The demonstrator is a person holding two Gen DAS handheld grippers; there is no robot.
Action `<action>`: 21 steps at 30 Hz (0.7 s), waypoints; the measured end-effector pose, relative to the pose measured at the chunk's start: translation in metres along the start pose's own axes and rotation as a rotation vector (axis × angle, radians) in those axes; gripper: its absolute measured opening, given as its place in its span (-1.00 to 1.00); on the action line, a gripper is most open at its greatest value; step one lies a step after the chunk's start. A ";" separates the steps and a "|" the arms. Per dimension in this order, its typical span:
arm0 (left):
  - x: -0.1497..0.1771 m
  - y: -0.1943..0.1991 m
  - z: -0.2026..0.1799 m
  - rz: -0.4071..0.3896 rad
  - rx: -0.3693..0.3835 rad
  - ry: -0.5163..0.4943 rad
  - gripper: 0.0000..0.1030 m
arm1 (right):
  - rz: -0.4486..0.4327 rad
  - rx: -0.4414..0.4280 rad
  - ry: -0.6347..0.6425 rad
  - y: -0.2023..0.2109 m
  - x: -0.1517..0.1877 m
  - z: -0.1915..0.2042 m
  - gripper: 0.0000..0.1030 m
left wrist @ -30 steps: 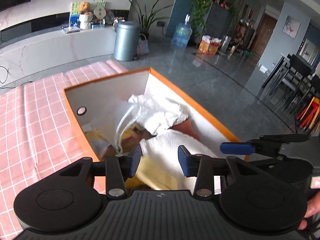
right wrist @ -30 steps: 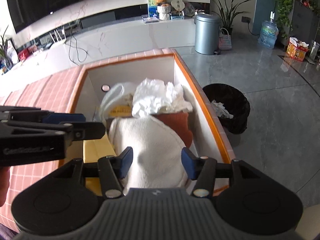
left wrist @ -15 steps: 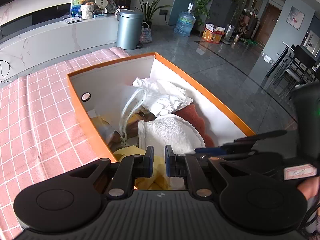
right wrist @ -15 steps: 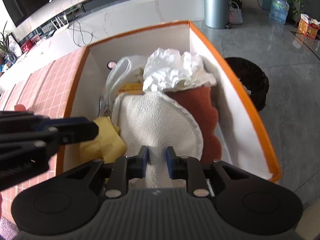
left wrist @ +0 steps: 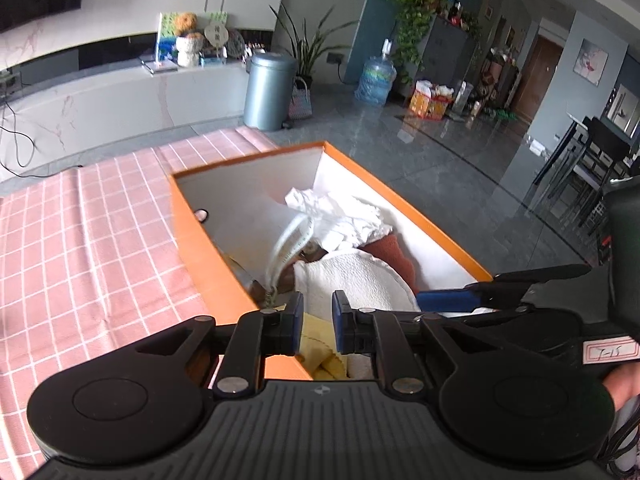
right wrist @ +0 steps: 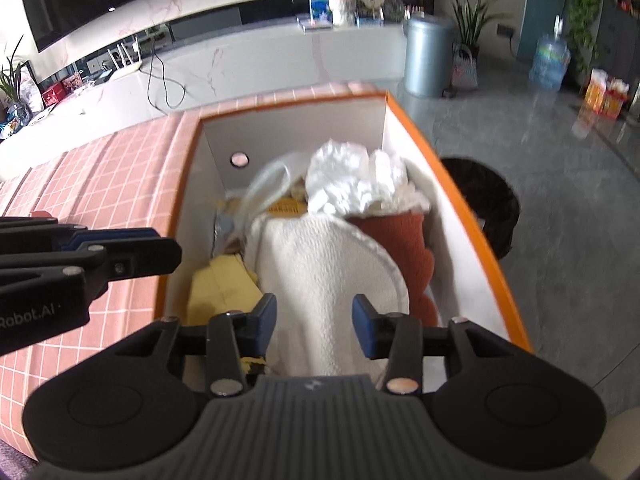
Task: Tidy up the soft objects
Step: 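Open the right gripper into the box while the left gripper releases the yellow cloth inside, then move the left gripper from the box toward the pink sponge ball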
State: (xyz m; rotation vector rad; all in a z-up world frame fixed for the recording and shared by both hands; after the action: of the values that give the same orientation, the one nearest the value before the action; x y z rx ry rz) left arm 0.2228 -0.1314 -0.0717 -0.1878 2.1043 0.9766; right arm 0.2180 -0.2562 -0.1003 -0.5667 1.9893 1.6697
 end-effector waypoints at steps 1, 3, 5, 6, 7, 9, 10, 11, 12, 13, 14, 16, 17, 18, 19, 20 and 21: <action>0.000 0.005 0.002 -0.011 -0.006 0.001 -0.64 | -0.017 0.011 0.006 0.005 -0.002 0.001 -0.11; 0.001 0.016 0.007 -0.034 -0.028 0.006 -0.64 | -0.059 0.028 0.017 0.015 -0.006 0.005 0.00; 0.004 0.028 0.015 -0.063 -0.048 0.020 -0.64 | -0.104 0.036 0.025 0.026 -0.011 0.011 0.11; 0.006 0.035 0.020 -0.080 -0.059 0.031 -0.64 | -0.125 0.042 0.031 0.030 -0.013 0.015 0.14; 0.007 0.041 0.026 -0.096 -0.067 0.040 -0.64 | -0.150 0.049 0.040 0.035 -0.016 0.019 0.16; 0.012 0.054 0.039 -0.129 -0.095 0.060 -0.64 | -0.199 0.062 0.063 0.044 -0.020 0.032 0.27; 0.014 0.061 0.047 -0.143 -0.115 0.070 -0.64 | -0.221 0.055 0.068 0.047 -0.023 0.039 0.33; 0.017 0.067 0.054 -0.157 -0.135 0.080 -0.64 | -0.241 0.039 0.070 0.051 -0.024 0.048 0.35; 0.020 0.075 0.062 -0.169 -0.156 0.094 -0.64 | -0.252 0.022 0.073 0.053 -0.026 0.057 0.35; 0.023 0.081 0.070 -0.179 -0.171 0.110 -0.64 | -0.258 0.007 0.078 0.054 -0.026 0.066 0.35; 0.027 0.087 0.078 -0.187 -0.185 0.127 -0.64 | -0.264 -0.011 0.088 0.055 -0.027 0.078 0.35; 0.034 0.100 0.094 -0.203 -0.218 0.155 -0.64 | -0.267 -0.040 0.115 0.053 -0.026 0.101 0.36; 0.038 0.107 0.102 -0.210 -0.242 0.163 -0.64 | -0.261 -0.053 0.133 0.050 -0.025 0.113 0.37; 0.042 0.113 0.110 -0.217 -0.265 0.168 -0.64 | -0.252 -0.064 0.150 0.046 -0.024 0.125 0.39; 0.047 0.120 0.118 -0.224 -0.291 0.171 -0.64 | -0.242 -0.074 0.164 0.042 -0.022 0.136 0.41; 0.050 0.126 0.125 -0.230 -0.313 0.178 -0.64 | -0.232 -0.085 0.175 0.038 -0.019 0.147 0.42; 0.055 0.132 0.132 -0.236 -0.325 0.186 -0.63 | -0.223 -0.096 0.185 0.035 -0.018 0.157 0.42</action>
State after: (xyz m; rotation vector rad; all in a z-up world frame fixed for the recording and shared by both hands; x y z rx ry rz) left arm 0.2085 0.0618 -0.0856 -0.6989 2.0169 1.1862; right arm 0.2264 -0.0956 -0.0843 -0.9718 1.8959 1.6307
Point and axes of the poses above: each gripper's, at about its wrist camera, not at the fingertips, and y roughly against the way its jaws point, z to its left, x to its underside, the point moved 10 cm from there along -y, roughly the way its jaws point, and after that the axes turned 15 degrees about x, right-handed, at the moved point
